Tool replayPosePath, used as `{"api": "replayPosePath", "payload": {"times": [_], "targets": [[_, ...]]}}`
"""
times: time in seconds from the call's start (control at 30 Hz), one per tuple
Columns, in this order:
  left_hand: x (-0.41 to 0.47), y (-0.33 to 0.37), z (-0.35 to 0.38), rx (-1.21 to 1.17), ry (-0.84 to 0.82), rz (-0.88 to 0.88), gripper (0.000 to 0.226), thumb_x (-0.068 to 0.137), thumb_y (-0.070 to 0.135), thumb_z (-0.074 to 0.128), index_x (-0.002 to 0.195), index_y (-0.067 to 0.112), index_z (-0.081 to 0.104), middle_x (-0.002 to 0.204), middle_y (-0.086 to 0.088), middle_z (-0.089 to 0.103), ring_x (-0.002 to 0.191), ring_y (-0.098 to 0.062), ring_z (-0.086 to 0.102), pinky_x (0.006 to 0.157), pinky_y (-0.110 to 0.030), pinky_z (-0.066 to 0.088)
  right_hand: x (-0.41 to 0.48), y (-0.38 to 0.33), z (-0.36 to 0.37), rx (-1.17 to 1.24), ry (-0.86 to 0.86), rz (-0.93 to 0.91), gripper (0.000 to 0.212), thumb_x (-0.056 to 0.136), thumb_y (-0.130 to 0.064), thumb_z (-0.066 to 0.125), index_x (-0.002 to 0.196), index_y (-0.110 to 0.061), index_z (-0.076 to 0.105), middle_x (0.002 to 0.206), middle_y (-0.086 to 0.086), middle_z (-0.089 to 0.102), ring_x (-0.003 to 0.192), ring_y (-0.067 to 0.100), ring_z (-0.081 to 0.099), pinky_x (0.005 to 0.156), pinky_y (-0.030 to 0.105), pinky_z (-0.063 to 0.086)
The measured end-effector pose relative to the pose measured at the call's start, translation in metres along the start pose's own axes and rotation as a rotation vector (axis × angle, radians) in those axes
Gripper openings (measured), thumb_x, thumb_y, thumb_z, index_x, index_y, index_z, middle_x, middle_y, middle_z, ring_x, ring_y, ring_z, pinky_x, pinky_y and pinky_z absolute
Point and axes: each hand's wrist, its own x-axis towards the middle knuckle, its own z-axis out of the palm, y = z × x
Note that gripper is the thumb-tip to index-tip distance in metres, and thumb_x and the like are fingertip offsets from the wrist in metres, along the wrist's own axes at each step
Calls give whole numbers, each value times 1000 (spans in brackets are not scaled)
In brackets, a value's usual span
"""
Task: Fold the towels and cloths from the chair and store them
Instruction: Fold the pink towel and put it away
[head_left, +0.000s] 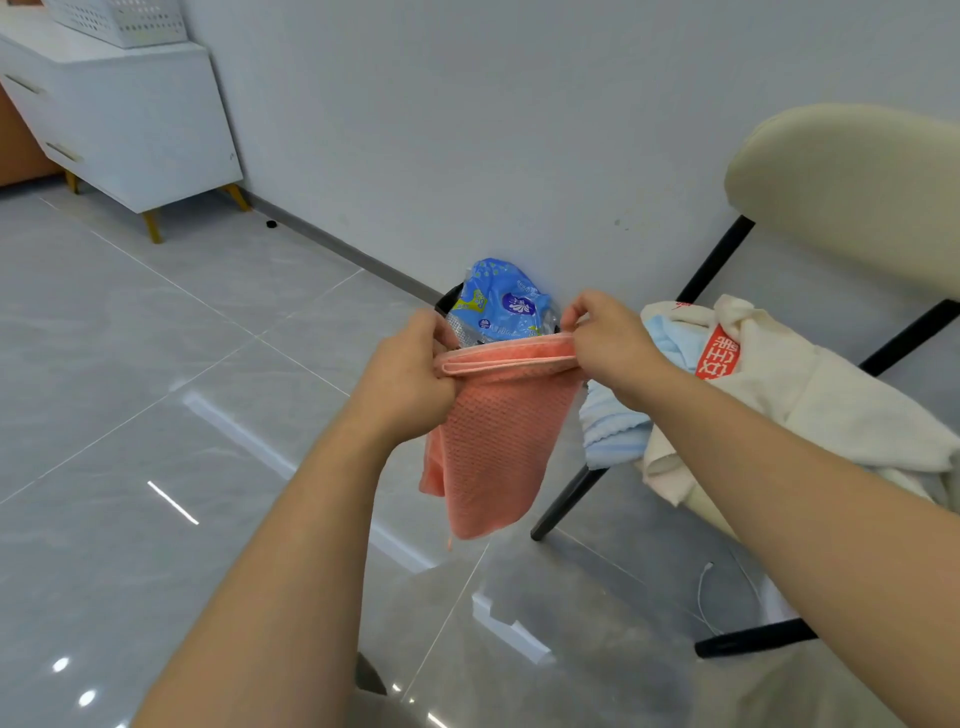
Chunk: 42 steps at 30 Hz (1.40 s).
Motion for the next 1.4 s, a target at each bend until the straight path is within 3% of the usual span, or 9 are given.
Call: {"api": "replayPosePath", "payload": {"times": [0.1, 0.2, 0.33, 0.5, 0.6, 0.7, 0.97, 1.17, 1.4], "targets": [[2, -2, -4, 24, 12, -78, 32, 85, 6, 56, 110, 23, 67, 84, 6, 65, 80, -13, 63, 68, -29, 49, -5, 5, -8, 195, -207, 54, 11, 82, -19, 62, 90, -25, 68, 92, 9, 68, 83, 26, 66, 85, 52, 59], [3, -3, -5, -45, 43, -174, 21, 83, 9, 54, 91, 18, 71, 83, -1, 69, 87, -24, 66, 77, -37, 55, -10, 11, -18, 106, -407, -59, 45, 65, -30, 90, 106, -27, 72, 102, 7, 75, 92, 20, 71, 92, 38, 57], [8, -8, -4, -142, 71, -215, 11, 93, 22, 56, 98, 16, 64, 94, -3, 67, 92, -24, 64, 87, -45, 54, -15, 12, -22, 3, -333, -174, 18, 77, -12, 84, 92, -13, 74, 77, 4, 69, 66, 11, 62, 67, 30, 58], [8, -8, 0, -214, 89, -140, 12, 95, 27, 61, 105, 20, 59, 99, 2, 67, 93, -15, 63, 80, -35, 51, -24, -3, -34, -384, -437, -210, 17, 76, -19, 77, 84, -16, 62, 74, -5, 59, 68, 14, 53, 64, 31, 44], [5, -1, 4, -252, 46, -42, 18, 94, 25, 66, 105, 23, 52, 95, 0, 69, 80, -8, 60, 66, -22, 42, -27, -8, -33, -577, -507, -245, 36, 77, -26, 77, 106, -24, 57, 96, -9, 63, 88, 15, 63, 77, 34, 53], [3, 3, 10, -207, -14, 59, 23, 93, 22, 68, 104, 21, 48, 85, 1, 69, 66, -1, 56, 58, -17, 38, -31, -10, -24, -366, -540, -288, 55, 81, -50, 77, 128, -37, 52, 110, -18, 61, 100, 4, 63, 89, 27, 51], [2, 3, 12, -202, -26, 86, 34, 87, 23, 76, 98, 21, 44, 69, 8, 56, 52, 4, 48, 50, -12, 35, -25, -15, 8, -266, -256, -427, 22, 99, -45, 55, 101, -28, 70, 91, -13, 70, 88, 7, 64, 79, 25, 50], [-2, 12, 9, -169, -46, 200, 51, 81, 8, 76, 116, 32, 47, 103, 13, 64, 85, -2, 65, 70, -19, 52, -14, -29, -6, -240, -18, -467, 25, 106, -35, 43, 110, -16, 59, 102, 0, 66, 93, 20, 59, 80, 34, 44], [-4, 19, 18, -42, -108, 237, 36, 82, 15, 76, 116, 26, 68, 101, 16, 68, 90, 2, 60, 77, -7, 45, -5, -43, -44, -316, 258, -666, 24, 107, -31, 35, 113, -15, 52, 97, -3, 54, 88, 26, 55, 74, 36, 38]]}}
